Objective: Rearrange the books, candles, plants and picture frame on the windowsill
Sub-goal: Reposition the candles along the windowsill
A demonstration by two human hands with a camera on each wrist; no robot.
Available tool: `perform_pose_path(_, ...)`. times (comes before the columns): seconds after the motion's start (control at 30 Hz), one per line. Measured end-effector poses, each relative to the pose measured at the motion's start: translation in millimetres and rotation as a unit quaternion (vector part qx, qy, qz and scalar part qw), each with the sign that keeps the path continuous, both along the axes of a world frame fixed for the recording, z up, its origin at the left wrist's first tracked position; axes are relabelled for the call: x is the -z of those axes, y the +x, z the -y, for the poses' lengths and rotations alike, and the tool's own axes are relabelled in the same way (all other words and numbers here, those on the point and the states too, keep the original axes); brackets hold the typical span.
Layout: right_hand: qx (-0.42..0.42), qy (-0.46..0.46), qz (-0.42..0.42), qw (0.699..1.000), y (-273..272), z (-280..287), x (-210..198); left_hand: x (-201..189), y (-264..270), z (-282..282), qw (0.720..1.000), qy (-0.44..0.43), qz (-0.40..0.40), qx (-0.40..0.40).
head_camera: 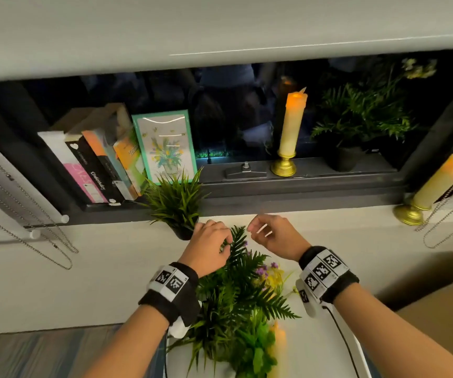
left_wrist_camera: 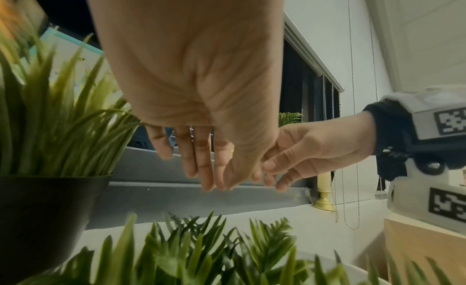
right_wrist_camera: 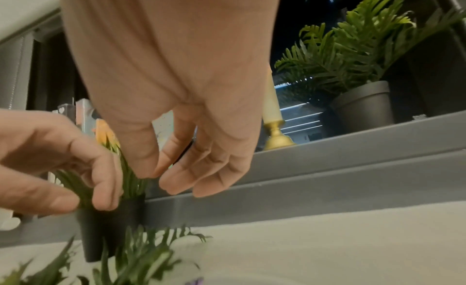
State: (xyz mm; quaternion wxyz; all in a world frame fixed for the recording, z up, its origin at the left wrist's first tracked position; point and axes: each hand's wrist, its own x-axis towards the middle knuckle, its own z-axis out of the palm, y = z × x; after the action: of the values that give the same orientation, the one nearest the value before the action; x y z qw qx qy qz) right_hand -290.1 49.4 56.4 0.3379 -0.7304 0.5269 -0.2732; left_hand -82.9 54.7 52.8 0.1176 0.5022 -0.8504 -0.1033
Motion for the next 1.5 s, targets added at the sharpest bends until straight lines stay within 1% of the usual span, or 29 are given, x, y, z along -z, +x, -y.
perform_pose_path(0.1, -0.014, 0.022, -0.033, 0.999, -8.3, -7.2, 13.0, 2.0, -5.8, -3.4, 0.998, 0.051, 0.02, 0.02)
perform_pose_path(0.2, 0.001, 0.018, -0.052, 0.998, -21.0, -7.1, 14.7, 4.0, -12.6, -5.7, 0.994, 0.097, 0.022, 0.033)
perform_pose_path(0.23, 0.02, 0.013, -0.052, 0.998, -27.4, -5.0, 13.8, 5.1, -14.2, -6.0, 0.994, 0.101, 0.023, 0.034)
perform_pose_path(0.3, 0.085, -0.002, -0.044, 0.995, -46.7, 1.4, 8.7, 7.2, -17.9, -4.5, 0.994, 0.101, 0.013, 0.035)
perform_pose_path(0.4, 0.19, -0.028, -0.04, 0.98, -76.7, 13.5, -4.9, 1.6, -27.8, 2.5, 0.994, 0.101, -0.022, 0.028)
perform_pose_path(0.53, 0.233, -0.023, -0.046, 0.971, -93.5, 24.8, -14.7, -11.0, -55.1, 18.5, 0.991, 0.105, -0.084, 0.011)
perform_pose_path(0.57, 0.267, -0.025, -0.042, 0.962, -100.3, 26.5, -13.1, -12.4, -63.3, 21.5, 0.99, 0.103, -0.093, 0.013)
perform_pose_path(0.6, 0.319, -0.028, -0.034, 0.947, -108.5, 27.3, -11.8, -12.7, -69.2, 23.5, 0.99, 0.1, -0.1, 0.014)
perform_pose_path(0.63, 0.386, -0.03, -0.026, 0.922, -120.0, 27.1, -10.8, -11.8, -73.4, 24.7, 0.989, 0.097, -0.108, 0.013)
perform_pose_path(0.7, 0.531, -0.037, -0.028, 0.846, -152.8, 25.6, -17.0, -9.6, -81.4, 26.8, 0.988, 0.092, -0.122, 0.014)
perform_pose_path(0.73, 0.589, -0.04, -0.032, 0.806, -169.6, 23.7, -24.2, -7.8, -83.4, 27.6, 0.988, 0.088, -0.126, 0.018)
perform_pose_path(0.77, 0.632, -0.045, -0.029, 0.773, -187.5, 24.0, -31.1, -5.9, -86.2, 29.5, 0.988, 0.083, -0.13, 0.023)
perform_pose_path(0.8, 0.659, -0.05, -0.018, 0.75, -204.2, 25.8, -37.5, -4.6, -88.5, 31.5, 0.988, 0.077, -0.133, 0.026)
perform_pose_path(0.83, 0.677, -0.055, -0.002, 0.734, -219.7, 29.3, -42.2, -2.9, -90.5, 33.6, 0.987, 0.071, -0.138, 0.027)
perform_pose_path(0.9, 0.704, -0.072, 0.014, 0.706, -247.6, 37.4, -49.4, -2.0, -97.7, 39.3, 0.987, 0.064, -0.146, 0.024)
perform_pose_path(0.93, 0.712, -0.078, 0.008, 0.698, -257.3, 40.8, -51.3, -2.2, -100.3, 41.6, 0.987, 0.064, -0.147, 0.022)
perform_pose_path(1.0, 0.714, -0.076, 0.001, 0.696, -273.1, 48.1, -52.8, -3.1, -106.2, 47.2, 0.987, 0.061, -0.148, 0.021)
perform_pose_path(1.17, 0.697, -0.035, -0.023, 0.716, -293.7, 64.3, -47.6, -4.8, -110.5, 57.4, 0.986, 0.058, -0.156, 0.02)
perform_pose_path(1.3, 0.701, -0.028, -0.038, 0.712, -300.7, 72.3, -45.5, -1.3, -103.9, 61.0, 0.986, 0.066, -0.154, 0.005)
perform_pose_path(1.4, 0.702, -0.047, -0.042, 0.709, -296.0, 74.5, -44.8, 2.6, -97.1, 64.1, 0.986, 0.073, -0.152, -0.007)
perform_pose_path(1.5, 0.669, -0.099, -0.053, 0.734, -284.3, 69.8, -37.6, 3.5, -90.6, 65.5, 0.985, 0.078, -0.152, -0.017)
